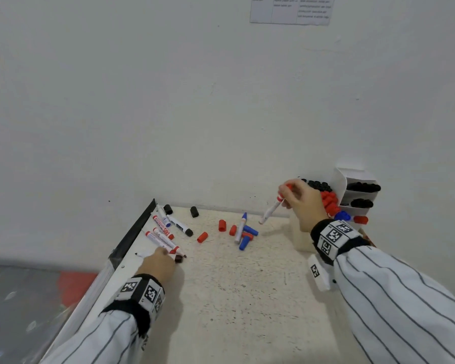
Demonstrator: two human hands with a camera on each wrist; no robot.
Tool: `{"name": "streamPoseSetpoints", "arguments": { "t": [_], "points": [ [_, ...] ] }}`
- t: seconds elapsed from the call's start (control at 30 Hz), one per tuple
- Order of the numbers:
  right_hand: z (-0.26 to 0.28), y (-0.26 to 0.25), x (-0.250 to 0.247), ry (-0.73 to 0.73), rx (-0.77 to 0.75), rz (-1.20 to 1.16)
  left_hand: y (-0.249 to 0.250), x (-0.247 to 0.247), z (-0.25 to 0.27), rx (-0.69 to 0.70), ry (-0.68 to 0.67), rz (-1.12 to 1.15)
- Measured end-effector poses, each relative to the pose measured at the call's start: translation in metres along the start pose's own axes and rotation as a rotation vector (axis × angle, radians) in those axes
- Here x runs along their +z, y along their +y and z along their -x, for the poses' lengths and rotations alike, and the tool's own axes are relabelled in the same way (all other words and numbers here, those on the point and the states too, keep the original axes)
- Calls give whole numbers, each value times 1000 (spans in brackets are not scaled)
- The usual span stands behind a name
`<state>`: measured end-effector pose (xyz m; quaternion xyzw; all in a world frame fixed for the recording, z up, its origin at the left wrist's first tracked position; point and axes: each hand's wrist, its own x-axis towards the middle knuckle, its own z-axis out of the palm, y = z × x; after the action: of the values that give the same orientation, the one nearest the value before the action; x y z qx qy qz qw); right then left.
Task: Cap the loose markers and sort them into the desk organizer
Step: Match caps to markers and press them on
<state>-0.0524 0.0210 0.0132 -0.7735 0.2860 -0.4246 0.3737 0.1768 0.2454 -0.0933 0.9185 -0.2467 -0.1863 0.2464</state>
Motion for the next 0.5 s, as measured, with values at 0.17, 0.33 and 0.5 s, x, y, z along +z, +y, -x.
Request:
{"name": "streamPoseSetpoints", "arguments": {
  "t": [0.17, 0.33, 0.5],
  "points": [
    [-18, 15, -52, 258, -2, 233, -2, 7, -7, 40, 26, -99],
    [-23, 25, -70, 301, 49, 407, 0, 6, -6, 46, 82, -143],
    [-27, 31, -64, 201, 104, 469, 0, 3, -11, 28, 27, -234]
  ]
}}
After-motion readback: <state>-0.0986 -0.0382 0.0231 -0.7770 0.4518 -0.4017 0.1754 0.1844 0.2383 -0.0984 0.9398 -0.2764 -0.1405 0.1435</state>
